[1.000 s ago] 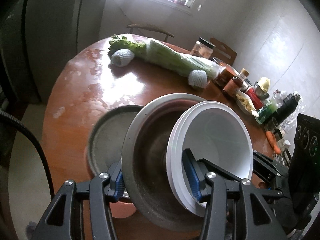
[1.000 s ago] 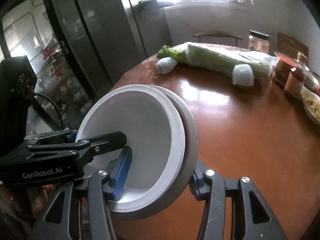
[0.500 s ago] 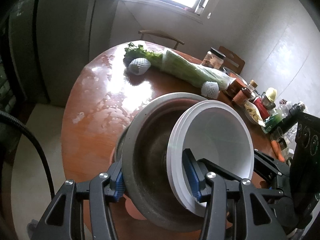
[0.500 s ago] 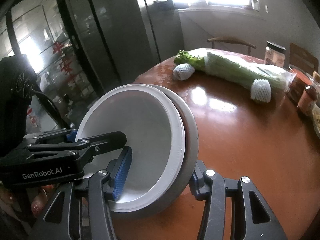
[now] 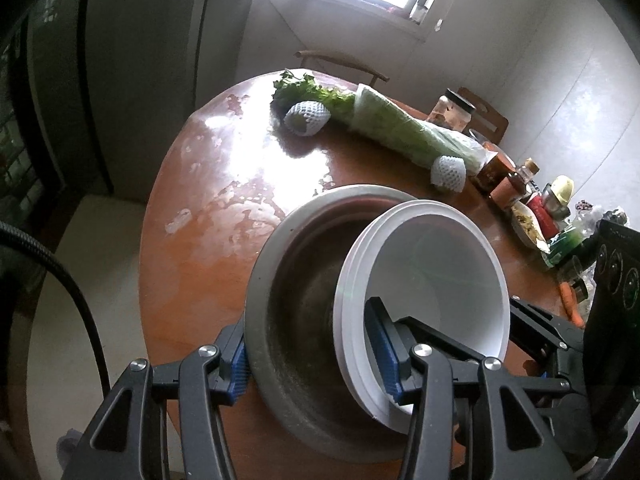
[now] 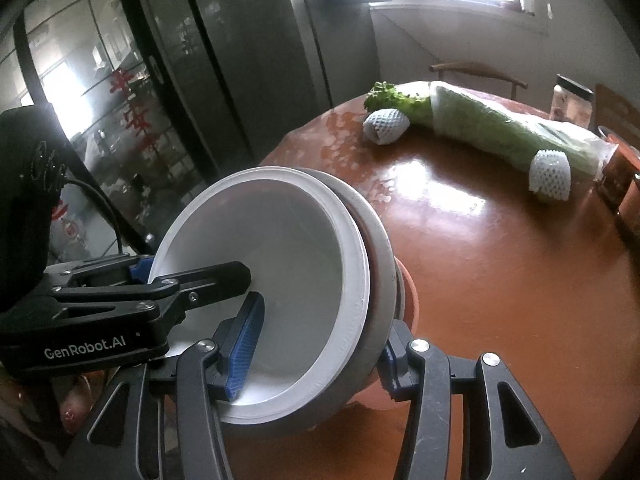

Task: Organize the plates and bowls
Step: 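Lower the steel bowl stack onto the steel pan and open the left tool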

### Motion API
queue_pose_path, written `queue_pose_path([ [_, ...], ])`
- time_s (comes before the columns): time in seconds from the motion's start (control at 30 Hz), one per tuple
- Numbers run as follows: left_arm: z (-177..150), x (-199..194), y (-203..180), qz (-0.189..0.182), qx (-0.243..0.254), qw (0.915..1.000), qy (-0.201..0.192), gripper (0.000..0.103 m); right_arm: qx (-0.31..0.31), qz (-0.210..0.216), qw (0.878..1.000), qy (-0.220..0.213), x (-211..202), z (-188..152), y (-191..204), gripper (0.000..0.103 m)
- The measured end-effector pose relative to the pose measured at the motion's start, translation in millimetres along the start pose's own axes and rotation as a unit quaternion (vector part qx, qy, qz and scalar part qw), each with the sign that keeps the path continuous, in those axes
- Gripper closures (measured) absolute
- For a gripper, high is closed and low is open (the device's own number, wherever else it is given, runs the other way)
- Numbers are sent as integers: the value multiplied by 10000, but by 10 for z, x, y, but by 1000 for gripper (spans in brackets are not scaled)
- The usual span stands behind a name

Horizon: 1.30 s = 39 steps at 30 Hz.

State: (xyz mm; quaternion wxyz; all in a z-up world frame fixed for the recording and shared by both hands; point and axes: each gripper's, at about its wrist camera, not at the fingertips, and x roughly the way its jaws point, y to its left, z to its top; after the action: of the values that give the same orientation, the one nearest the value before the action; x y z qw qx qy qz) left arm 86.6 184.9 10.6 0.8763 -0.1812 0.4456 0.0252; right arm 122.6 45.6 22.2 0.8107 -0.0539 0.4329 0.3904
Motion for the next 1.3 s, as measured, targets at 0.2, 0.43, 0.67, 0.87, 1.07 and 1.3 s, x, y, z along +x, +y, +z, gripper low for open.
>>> queue_pose_path([
  [0.2,16,52,-3,29,4,10000,51,52,12,-2,10000,51,52,1,-17,50],
  [0.43,18,99,9,73,19,9999,82,52,14,-21,9999,105,90,-12,-21,50],
  [0.67,24,129,3,117,57,9999,90,52,27,-38,9999,152,127,-14,-41,50],
  [0.87,24,142,4,119,61,9999,99,52,14,-54,9998,174,142,-7,-36,50],
  [1.07,30,191,20,152,79,9998,126,52,-4,-107,9998,190,147,-13,-26,50],
  [1.3,33,209,34,186,98,9997,93,52,-4,-150,9997,210,171,-9,-45,50],
])
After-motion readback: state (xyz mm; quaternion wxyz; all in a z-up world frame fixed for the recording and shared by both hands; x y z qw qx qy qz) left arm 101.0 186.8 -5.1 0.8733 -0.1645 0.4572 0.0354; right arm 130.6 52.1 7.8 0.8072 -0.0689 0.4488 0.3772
